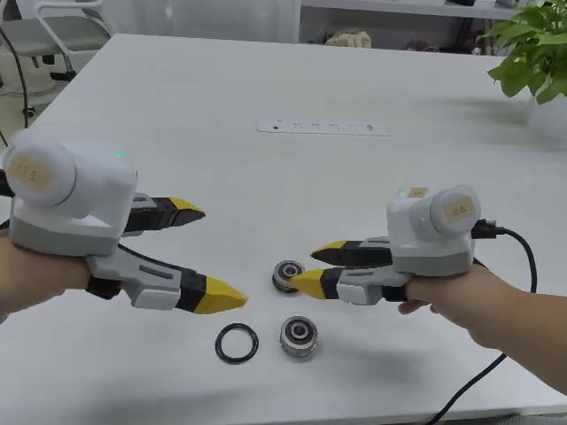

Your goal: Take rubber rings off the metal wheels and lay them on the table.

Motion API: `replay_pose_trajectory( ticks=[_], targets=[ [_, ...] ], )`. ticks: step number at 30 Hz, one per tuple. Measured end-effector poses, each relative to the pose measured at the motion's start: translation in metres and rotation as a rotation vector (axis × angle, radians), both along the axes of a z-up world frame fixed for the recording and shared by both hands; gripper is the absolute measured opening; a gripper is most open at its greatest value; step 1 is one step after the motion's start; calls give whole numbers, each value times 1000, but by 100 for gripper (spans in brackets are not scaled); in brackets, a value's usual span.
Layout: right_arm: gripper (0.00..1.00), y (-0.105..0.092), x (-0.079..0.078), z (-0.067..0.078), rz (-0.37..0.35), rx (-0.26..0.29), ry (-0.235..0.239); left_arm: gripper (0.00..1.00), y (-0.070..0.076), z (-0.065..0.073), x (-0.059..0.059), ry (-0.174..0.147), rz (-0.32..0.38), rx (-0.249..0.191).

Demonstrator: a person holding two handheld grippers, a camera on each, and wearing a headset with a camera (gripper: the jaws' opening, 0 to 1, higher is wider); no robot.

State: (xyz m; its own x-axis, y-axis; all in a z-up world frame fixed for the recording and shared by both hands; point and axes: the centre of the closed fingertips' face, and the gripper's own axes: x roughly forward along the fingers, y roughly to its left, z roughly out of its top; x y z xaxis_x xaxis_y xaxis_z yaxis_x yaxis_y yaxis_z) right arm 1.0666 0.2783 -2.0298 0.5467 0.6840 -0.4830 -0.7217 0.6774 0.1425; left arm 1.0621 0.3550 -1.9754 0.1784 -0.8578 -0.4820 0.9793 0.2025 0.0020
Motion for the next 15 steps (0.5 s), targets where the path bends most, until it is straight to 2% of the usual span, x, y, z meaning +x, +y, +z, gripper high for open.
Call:
replay_pose_trajectory(
  ticks=[8, 11, 15],
  targets=[
    [34, -12, 5, -7, -19, -26, -5, 71, -8, -10, 8, 9, -7, 18],
    [35, -15, 7, -10, -23, -32, -5, 70, -13, -13, 13, 8, -5, 13],
    [35, -17, 8, -13, -22, -41, -4, 67, -18, -17, 18, 27, 5, 7]
  ],
)
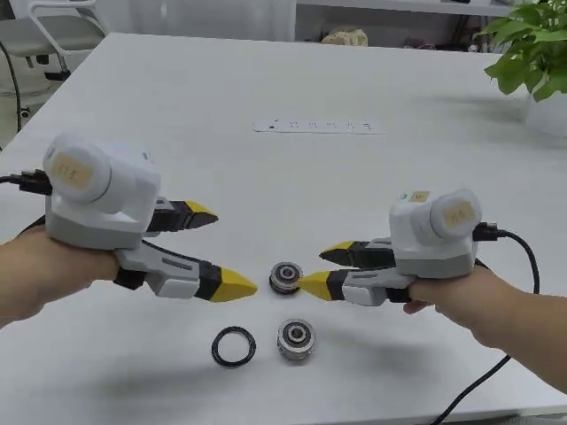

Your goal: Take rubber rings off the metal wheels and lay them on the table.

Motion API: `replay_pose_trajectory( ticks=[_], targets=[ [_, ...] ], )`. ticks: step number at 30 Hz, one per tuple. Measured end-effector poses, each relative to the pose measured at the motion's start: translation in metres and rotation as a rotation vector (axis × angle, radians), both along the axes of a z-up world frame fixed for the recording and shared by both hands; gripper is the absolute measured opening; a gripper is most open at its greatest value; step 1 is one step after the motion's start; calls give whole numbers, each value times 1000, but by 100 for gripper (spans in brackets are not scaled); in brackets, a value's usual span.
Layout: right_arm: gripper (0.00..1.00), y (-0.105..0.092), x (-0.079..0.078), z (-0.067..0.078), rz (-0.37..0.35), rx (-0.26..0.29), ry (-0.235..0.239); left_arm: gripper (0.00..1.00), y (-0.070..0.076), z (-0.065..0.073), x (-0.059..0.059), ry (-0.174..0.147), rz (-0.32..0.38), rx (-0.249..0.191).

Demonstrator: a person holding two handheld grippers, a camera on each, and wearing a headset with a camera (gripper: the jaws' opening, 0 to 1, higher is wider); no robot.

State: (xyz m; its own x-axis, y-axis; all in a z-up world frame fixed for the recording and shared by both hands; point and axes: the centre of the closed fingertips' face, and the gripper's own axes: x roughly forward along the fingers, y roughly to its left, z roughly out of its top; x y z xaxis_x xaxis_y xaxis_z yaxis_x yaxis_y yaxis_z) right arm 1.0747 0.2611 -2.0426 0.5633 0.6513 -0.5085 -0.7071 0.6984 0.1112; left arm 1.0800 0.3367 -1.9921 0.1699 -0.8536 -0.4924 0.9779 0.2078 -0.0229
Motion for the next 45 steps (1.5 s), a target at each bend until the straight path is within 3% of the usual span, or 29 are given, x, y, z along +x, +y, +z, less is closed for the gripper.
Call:
replay_pose_trajectory(
  ticks=[11, 24, 37, 45],
  targets=[
    [34, 3, -3, -15, 29, -26, 18, 59, -19, -16, 1, 18, -27, 22],
    [29, 8, -2, -24, 39, -24, 30, 46, -34, -34, 1, 51, -38, 47],
    [22, 13, -1, -26, 41, -19, 29, 34, -45, -47, -3, 63, -54, 70],
    [18, 12, -1, -28, 41, -21, 31, 28, -51, -52, -4, 53, -66, 88]
  ],
)
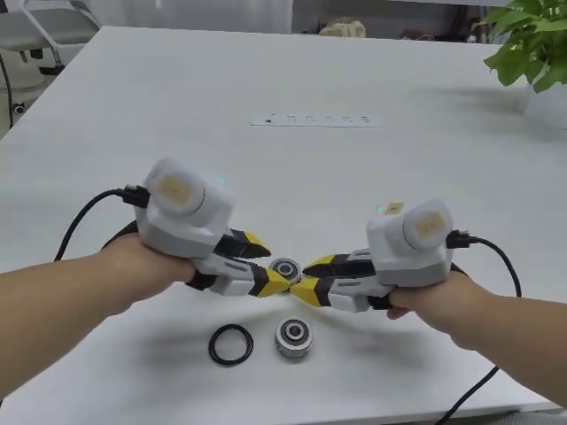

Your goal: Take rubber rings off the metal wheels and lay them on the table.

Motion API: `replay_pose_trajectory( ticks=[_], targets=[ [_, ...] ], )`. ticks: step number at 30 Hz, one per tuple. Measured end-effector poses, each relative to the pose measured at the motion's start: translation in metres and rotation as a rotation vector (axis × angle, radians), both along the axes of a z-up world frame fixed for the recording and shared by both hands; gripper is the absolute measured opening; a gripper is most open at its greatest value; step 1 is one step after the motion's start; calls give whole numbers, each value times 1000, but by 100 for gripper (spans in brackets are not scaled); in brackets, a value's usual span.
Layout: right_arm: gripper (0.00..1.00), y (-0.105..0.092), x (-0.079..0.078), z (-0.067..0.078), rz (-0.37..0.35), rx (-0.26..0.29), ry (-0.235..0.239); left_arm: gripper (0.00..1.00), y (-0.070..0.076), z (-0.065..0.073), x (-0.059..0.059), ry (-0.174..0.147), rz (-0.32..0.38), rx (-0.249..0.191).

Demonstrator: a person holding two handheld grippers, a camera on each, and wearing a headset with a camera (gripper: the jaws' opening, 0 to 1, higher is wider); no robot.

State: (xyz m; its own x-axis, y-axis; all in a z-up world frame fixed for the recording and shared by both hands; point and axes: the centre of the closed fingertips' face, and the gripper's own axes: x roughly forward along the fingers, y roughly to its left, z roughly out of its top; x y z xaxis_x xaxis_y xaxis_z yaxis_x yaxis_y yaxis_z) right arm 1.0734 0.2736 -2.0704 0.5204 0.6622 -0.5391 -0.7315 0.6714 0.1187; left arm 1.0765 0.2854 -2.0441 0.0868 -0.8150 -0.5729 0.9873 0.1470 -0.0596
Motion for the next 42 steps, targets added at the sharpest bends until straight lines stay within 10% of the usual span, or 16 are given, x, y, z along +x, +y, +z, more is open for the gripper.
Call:
replay_pose_trajectory(
  ticks=[17, 23, 42],
  targets=[
    [15, 1, -2, 0, 1, 8, 2, 15, -9, -8, 2, -25, -24, 28],
    [12, 1, -1, 0, -1, 10, 3, 13, -9, -9, 4, -81, -44, 43],
    [2, -4, -1, -2, -18, 7, 12, 9, -9, -8, 6, -84, -10, 16]
  ],
)
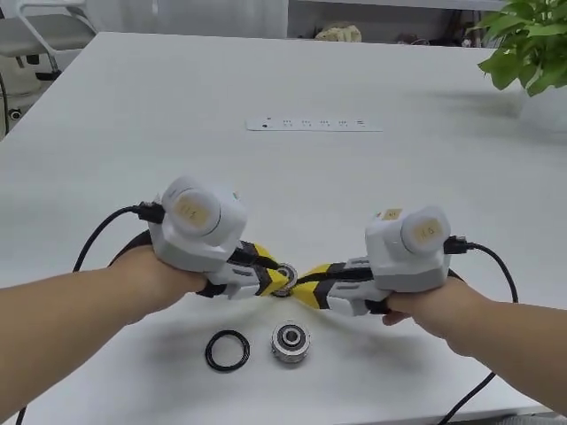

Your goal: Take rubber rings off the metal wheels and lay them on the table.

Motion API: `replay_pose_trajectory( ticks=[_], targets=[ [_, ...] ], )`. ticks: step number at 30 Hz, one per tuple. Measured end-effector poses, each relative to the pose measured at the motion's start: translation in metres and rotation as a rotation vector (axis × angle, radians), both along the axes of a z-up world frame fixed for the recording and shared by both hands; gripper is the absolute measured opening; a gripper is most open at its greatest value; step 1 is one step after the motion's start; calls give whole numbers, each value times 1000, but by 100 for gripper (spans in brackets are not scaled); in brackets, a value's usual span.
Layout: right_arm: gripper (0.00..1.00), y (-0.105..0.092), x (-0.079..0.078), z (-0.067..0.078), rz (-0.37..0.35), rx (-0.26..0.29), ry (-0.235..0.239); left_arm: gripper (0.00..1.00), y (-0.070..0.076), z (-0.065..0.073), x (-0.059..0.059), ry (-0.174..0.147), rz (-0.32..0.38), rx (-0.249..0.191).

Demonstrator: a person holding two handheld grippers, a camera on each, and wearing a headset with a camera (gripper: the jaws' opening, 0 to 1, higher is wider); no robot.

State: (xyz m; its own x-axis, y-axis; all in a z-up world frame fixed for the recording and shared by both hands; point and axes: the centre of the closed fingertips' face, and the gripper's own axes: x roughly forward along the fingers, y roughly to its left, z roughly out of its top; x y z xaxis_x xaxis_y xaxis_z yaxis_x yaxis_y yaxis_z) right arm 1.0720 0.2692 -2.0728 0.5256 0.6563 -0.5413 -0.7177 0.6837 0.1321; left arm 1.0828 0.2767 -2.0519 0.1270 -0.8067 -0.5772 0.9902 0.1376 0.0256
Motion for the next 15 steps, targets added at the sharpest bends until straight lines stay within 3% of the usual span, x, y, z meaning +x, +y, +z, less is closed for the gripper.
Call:
replay_pose_trajectory(
  ticks=[5, 9, 15],
  targets=[
    [2, 0, 0, 0, -5, 20, 12, 9, -1, 0, -1, -2, 2, 3],
    [2, -1, 1, -1, -37, 64, 50, 9, -1, -1, 0, -1, 8, 1],
    [0, -1, 1, 0, -51, 75, 72, 8, -1, -1, 0, -3, 8, 7]
  ],
)
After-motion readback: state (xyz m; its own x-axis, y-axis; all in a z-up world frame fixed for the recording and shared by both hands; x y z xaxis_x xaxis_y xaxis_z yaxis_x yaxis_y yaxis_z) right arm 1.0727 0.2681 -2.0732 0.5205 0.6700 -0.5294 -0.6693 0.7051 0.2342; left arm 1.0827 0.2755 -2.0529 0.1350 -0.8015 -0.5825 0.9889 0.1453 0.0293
